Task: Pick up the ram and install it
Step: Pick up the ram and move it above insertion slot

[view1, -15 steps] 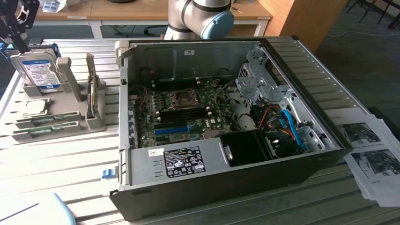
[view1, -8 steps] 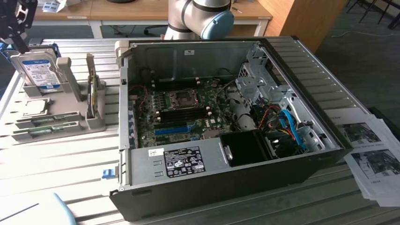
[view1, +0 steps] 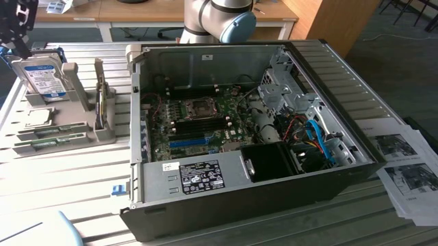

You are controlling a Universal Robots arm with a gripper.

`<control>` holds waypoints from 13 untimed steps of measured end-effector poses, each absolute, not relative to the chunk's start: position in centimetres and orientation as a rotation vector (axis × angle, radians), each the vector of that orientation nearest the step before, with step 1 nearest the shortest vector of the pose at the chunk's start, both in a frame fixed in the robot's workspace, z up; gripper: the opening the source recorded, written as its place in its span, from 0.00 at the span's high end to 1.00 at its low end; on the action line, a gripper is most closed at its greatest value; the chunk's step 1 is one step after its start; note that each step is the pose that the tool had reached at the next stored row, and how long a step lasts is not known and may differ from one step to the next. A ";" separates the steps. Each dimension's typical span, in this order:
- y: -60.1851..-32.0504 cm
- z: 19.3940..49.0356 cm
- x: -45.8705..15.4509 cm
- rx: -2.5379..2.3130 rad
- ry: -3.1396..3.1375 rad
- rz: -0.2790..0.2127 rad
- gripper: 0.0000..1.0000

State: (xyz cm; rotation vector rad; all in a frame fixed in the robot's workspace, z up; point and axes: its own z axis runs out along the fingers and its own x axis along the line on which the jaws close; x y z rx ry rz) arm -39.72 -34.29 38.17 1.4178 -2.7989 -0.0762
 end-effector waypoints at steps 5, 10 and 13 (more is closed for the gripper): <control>-34.3 38.1 -39.7 1.543 -2.729 -0.076 0.91; -34.3 38.1 -39.7 1.665 -2.654 -0.075 0.91; -34.3 38.1 -39.7 1.735 -2.608 -0.075 0.91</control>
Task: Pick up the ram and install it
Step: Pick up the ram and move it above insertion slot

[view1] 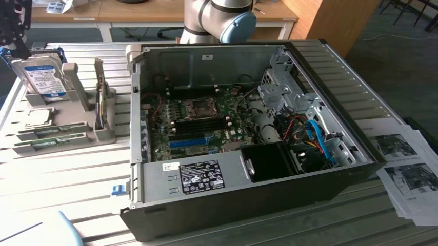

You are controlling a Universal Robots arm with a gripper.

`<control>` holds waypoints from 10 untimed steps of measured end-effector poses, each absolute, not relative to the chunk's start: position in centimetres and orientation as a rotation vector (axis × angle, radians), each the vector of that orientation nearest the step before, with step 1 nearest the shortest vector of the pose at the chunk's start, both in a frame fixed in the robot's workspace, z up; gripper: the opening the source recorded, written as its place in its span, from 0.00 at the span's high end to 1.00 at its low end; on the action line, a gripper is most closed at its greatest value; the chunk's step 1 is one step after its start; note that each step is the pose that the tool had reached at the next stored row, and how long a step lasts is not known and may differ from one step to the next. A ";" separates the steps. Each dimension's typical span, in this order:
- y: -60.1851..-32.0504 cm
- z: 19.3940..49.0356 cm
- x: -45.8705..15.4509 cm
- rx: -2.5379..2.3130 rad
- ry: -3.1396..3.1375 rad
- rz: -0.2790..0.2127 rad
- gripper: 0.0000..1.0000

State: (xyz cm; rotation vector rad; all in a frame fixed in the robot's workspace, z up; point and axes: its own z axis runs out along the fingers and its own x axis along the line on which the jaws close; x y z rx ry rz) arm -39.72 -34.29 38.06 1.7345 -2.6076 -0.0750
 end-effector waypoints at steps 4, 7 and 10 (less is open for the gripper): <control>-34.3 38.0 -39.7 1.828 -2.541 -0.074 0.91; -34.3 38.0 -39.7 1.894 -2.490 -0.074 0.91; -34.3 38.0 -39.7 1.960 -2.437 -0.073 0.91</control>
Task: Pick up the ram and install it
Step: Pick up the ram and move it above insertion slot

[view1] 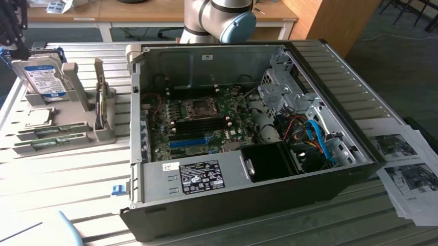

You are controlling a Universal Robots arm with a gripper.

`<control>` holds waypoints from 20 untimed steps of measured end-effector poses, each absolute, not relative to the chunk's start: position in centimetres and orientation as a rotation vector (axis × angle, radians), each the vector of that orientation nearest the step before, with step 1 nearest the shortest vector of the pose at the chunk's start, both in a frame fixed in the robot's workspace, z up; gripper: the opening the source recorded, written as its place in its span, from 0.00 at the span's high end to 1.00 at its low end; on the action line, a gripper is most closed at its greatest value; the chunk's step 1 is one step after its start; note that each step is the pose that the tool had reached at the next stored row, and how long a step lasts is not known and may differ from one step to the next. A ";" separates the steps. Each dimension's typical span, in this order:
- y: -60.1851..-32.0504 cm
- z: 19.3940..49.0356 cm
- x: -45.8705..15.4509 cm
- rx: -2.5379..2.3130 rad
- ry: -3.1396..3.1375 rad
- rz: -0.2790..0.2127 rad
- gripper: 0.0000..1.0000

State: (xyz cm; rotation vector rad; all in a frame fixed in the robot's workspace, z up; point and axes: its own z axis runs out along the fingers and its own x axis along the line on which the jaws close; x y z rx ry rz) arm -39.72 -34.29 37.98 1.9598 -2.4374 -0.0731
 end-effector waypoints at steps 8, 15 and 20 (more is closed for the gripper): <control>-34.3 37.9 -39.7 2.130 -2.286 -0.071 0.91; -34.3 37.8 -39.7 2.269 -2.144 -0.070 0.91; -34.3 37.8 -39.7 2.295 -2.114 -0.069 0.91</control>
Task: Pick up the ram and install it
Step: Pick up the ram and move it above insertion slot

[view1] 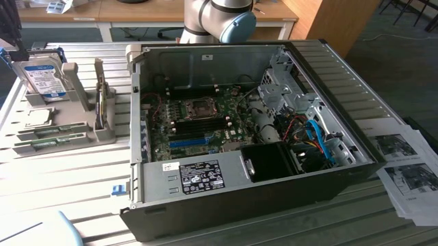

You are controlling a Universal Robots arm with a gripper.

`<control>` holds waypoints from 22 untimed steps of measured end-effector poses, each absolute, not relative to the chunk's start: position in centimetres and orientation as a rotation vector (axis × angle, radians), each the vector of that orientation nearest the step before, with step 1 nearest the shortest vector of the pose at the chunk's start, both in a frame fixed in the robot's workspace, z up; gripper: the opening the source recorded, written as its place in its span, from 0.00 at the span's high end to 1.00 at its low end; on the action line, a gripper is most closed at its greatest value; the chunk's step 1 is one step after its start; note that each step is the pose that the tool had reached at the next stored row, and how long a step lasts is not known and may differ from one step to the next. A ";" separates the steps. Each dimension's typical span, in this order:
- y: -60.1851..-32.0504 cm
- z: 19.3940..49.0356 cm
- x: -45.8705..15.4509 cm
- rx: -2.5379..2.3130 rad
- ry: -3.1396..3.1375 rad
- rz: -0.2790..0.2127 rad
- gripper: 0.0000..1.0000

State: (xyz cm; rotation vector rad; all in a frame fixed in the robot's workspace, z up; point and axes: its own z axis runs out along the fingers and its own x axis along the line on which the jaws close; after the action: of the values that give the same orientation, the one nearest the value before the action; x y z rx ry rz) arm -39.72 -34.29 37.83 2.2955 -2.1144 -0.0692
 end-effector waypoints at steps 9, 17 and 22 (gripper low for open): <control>-34.3 37.4 -39.7 2.296 -2.112 -0.067 0.91; -34.3 36.7 -39.7 2.296 -2.111 -0.067 0.91; -34.3 36.7 -39.7 2.296 -2.111 -0.067 0.91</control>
State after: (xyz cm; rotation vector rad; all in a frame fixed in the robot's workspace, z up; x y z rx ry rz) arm -39.72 -34.29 36.67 2.2962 -2.1112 -0.0671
